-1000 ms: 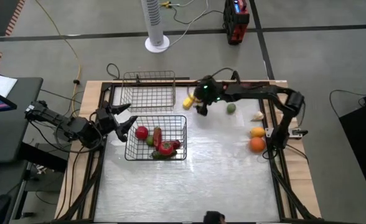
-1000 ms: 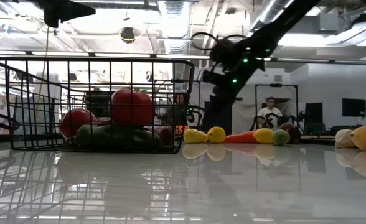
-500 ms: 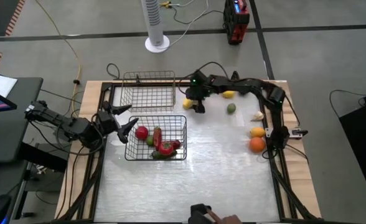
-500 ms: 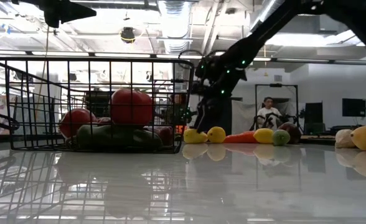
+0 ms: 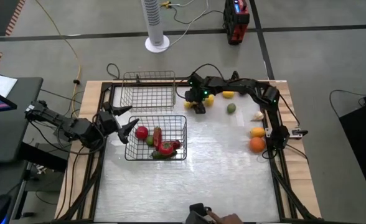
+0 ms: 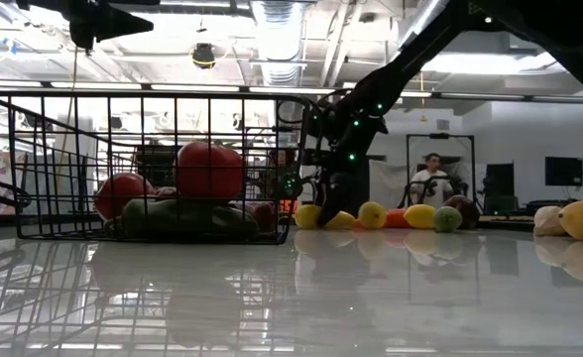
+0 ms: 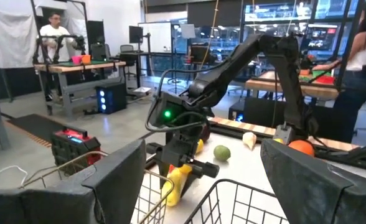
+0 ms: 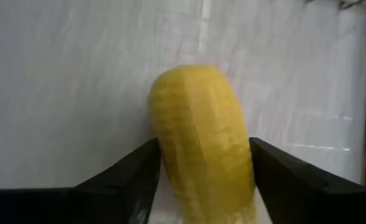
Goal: Sort produce into baskets
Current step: Put the yellow corn into the bottom wire basket
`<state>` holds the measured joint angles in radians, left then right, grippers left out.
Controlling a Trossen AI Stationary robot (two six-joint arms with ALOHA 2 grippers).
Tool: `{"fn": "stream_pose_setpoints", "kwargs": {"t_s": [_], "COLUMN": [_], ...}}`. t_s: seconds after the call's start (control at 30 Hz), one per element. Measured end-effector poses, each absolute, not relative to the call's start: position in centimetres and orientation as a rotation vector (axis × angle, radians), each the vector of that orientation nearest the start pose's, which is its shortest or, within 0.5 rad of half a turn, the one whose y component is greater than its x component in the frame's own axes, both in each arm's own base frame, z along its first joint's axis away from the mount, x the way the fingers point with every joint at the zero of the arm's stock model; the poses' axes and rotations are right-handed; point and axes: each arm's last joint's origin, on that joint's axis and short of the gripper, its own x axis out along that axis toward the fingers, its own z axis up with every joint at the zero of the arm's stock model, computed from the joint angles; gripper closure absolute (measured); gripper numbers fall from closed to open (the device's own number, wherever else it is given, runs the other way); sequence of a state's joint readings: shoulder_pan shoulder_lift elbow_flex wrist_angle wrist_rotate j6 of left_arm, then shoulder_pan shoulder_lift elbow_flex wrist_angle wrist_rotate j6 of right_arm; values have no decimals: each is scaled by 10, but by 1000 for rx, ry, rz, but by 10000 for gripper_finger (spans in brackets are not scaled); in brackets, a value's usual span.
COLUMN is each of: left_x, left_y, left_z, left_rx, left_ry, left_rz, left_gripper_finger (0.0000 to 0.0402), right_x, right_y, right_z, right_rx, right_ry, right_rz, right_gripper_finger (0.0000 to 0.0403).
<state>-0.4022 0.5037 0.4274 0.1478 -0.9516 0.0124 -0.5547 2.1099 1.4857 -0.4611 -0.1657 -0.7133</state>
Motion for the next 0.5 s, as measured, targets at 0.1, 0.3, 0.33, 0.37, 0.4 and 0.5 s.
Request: {"fn": "stream_pose_setpoints", "kwargs": {"t_s": [0.1,0.3,0.33,0.37,0.4,0.5], "left_x": [122,122,122,123,123,123], "left_y": [-26,-27,-28,-28,-28,-29], "left_z": [278,278,278,278,278,279], "left_rx": [-61,-114,-119,-125,-132,-146], "left_ry": [-60,-75,-77,-78,-80,-86], "left_rz": [549,501,485,471,461,442], "left_gripper_finger": [97,97,97,97,97,97], "right_x": [371,370,370,370,371,368], "right_y": [-224,-218,-216,-214,-211,-204], "right_z": [151,153,154,154,157,171], "right_rx": [-239,-195,-189,-184,-185,-205], "right_ry": [1080,1111,1121,1125,1121,1135], "right_rz": [20,11,17,20,20,0], "right_gripper_finger": [175,208,206,201,196,188]}}
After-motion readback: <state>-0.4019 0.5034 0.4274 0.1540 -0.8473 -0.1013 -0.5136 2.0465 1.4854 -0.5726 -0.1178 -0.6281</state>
